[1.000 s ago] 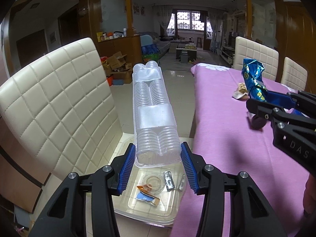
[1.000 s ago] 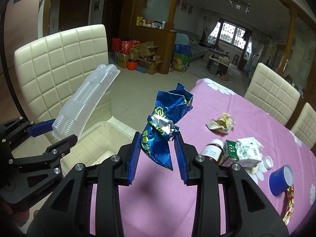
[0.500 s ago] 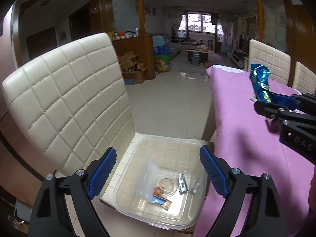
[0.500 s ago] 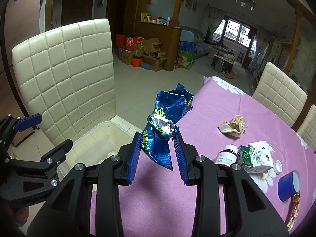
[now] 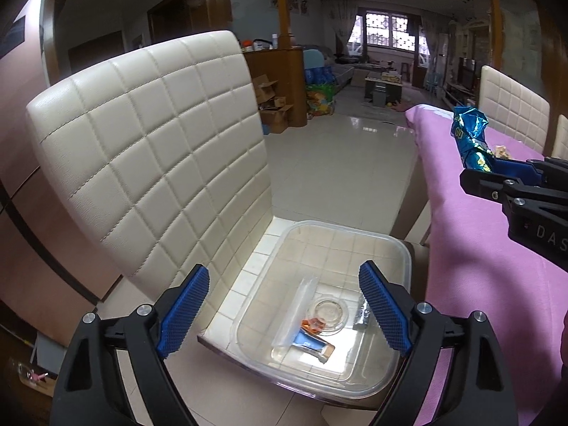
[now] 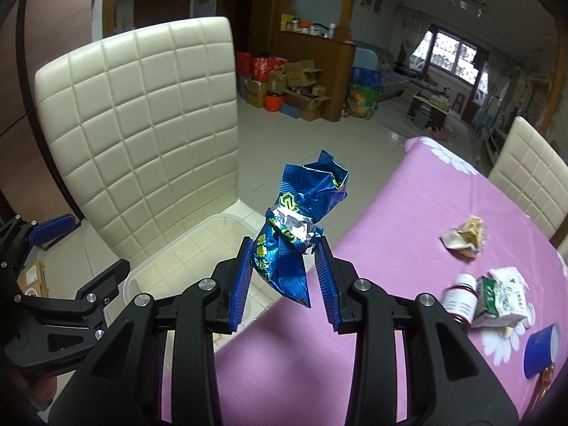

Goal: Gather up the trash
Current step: 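Open the right gripper over the bin to drop the blue wrapper, then grasp the red-and-gold checkered wrapper with the right gripper while the left gripper approaches the brown bottle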

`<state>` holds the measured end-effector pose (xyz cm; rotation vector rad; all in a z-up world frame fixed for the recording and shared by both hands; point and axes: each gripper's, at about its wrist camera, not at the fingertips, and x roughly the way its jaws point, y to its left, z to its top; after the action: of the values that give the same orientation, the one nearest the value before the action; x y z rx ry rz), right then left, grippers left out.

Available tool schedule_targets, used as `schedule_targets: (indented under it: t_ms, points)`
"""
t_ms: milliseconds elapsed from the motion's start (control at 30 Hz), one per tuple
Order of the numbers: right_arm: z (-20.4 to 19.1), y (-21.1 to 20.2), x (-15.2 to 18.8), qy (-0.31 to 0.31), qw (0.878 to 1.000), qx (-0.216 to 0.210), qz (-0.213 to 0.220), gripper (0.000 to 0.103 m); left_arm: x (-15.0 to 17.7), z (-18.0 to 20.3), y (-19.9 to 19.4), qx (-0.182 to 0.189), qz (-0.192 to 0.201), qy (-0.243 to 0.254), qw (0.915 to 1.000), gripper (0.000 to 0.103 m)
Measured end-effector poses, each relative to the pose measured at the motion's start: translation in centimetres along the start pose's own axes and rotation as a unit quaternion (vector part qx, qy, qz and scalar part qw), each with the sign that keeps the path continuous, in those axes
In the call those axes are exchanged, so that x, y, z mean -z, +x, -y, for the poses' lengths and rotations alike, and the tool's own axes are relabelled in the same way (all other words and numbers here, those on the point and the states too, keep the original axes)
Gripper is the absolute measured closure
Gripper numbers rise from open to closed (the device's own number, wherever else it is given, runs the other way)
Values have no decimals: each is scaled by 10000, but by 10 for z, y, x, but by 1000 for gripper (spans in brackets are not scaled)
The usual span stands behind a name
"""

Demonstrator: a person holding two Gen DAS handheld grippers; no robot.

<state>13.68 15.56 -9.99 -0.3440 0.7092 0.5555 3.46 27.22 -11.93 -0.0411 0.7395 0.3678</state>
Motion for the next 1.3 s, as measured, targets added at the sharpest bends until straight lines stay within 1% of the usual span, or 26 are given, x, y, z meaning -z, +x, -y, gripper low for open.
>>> schedule_targets:
  t_ms: [33, 67, 100, 167, 267, 367, 667, 967, 1133, 1300]
  points:
    - [-3, 2, -1, -17, 10000, -23, -1, 62, 1, -2, 0, -33, 2, -14, 10000, 19]
    - [-4, 4, -1, -26, 10000, -29, -4, 55, 1, -4, -1, -61, -1, -29, 10000, 19]
    - [-6, 5, -2, -24, 10000, -33, -3, 45, 1, -6, 0, -82, -18, -56, 9999, 19]
    - [-6, 5, -3, 11, 10000, -40, 21, 35, 2, -9, 2, -86, -49, -99, 9999, 19]
    - [-6, 3, -1, 11, 10000, 5, 97, 34, 2, -9, 3, -81, -83, -125, 9999, 19]
    - [-2, 3, 1, 20, 9999, 105, 66, 34, 1, -5, 4, -37, -100, -97, 9999, 19]
    - [22, -14, 11, 249, 9992, 288, 113, 34, -6, 24, -13, 205, 78, 216, 9995, 19]
    - [67, -44, 34, 652, 9958, 607, 205, 34, -15, 74, -34, 593, 228, 616, 9961, 19]
    - [102, -67, 53, 962, 9914, 840, 271, 34, -20, 109, -45, 949, 258, 821, 9918, 19]
    - [139, -87, 78, 1290, 9852, 1092, 276, 28, -26, 148, -52, 1337, 218, 1010, 9856, 19]
